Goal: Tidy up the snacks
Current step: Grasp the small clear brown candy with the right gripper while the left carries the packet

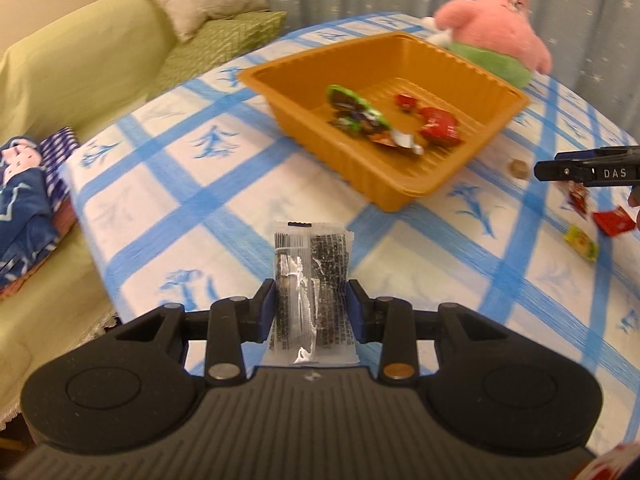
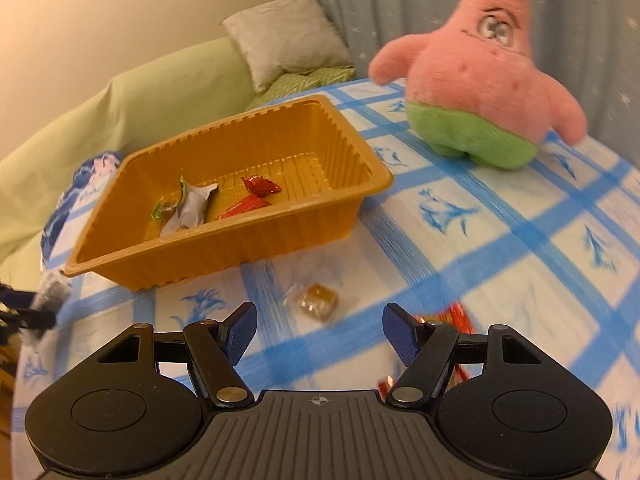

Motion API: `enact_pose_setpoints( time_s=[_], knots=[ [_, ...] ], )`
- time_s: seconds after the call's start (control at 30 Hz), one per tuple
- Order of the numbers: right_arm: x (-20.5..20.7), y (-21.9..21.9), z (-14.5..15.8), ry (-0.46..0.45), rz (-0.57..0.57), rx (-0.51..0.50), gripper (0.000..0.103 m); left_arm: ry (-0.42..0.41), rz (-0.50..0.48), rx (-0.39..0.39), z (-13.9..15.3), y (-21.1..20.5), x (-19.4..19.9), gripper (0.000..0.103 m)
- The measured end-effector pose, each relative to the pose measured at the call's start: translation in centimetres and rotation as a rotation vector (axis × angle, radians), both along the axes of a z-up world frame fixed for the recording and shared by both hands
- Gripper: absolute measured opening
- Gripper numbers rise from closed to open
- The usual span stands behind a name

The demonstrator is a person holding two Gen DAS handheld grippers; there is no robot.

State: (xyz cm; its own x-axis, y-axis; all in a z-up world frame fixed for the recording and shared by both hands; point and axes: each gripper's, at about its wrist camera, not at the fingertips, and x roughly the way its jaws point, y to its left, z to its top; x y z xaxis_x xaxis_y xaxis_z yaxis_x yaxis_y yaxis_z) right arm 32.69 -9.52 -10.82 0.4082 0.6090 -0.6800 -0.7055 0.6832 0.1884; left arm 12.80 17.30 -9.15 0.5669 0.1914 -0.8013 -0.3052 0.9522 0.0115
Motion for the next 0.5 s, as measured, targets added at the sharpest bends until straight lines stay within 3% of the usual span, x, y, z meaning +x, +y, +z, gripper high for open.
enact_pose_setpoints(
  time_s=[0.2,0.33,0.5],
  knots=[
    [1.8,2.2,-1.1,-0.021,0.067,-0.034,0.070,-0.001,0.054,0.009,-0.1,1.6,0.3,0.034],
    [2.3,3.2,-2.0,-0.018,0.115,-0.078,0.056,-0.003,0.071,0.017,-0.1,2.3,0.6,0.034],
    [1.7,3.5,-2.1,-0.029,0.161,-0.101,0.052,-0.003,0.081,0.018,-0.2,2.9,1.0,0.034]
  ],
)
